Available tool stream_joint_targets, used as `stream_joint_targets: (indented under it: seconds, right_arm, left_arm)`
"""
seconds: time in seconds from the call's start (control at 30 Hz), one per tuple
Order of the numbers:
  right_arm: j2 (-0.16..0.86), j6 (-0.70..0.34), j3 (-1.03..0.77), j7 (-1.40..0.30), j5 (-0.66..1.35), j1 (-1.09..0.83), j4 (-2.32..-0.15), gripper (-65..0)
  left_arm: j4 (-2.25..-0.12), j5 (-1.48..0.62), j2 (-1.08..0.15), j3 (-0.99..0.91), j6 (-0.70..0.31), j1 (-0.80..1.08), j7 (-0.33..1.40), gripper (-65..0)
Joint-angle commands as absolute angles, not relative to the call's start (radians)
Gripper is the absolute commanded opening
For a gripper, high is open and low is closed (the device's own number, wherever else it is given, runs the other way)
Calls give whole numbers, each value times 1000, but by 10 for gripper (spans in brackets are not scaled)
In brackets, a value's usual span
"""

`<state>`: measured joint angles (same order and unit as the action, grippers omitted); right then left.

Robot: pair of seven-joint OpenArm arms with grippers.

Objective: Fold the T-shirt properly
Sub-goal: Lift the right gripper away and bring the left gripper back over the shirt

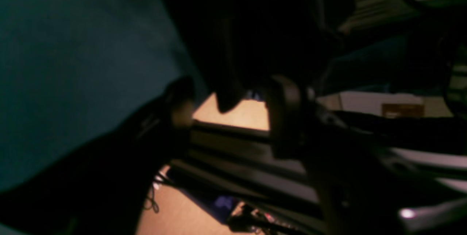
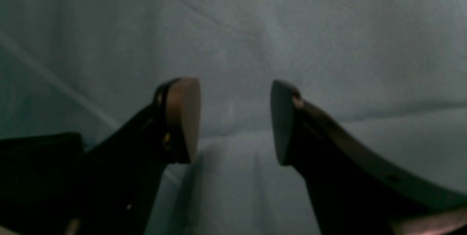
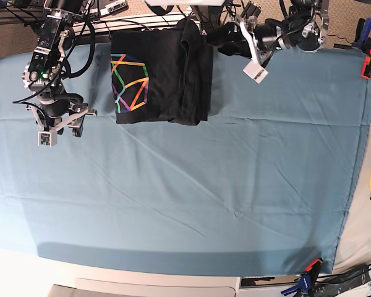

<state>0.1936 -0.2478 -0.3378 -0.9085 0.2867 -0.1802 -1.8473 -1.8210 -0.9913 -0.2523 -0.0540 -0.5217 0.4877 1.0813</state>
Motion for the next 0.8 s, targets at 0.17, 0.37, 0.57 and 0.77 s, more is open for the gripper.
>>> stream_joint_targets:
  seconds: [0.17, 0.37, 0.57, 0.77]
  right_arm:
    - [205, -247, -342, -886, 291, -169, -1863, -340]
    - [205, -248, -342, -886, 291, -169, -1863, -340]
    - [205, -248, -342, -886, 291, -169, -1863, -340]
    - [205, -248, -342, -886, 291, -169, -1863, -340]
  left_arm:
    - [-1854, -995, -258, -55, -525, 499, 1065, -214]
    - [-1854, -1003, -258, -48, -521, 501, 1046, -145]
    - [-1854, -944, -257, 46, -490, 501, 1017, -145]
    - [-1854, -903, -255, 133, -464, 498, 1001, -145]
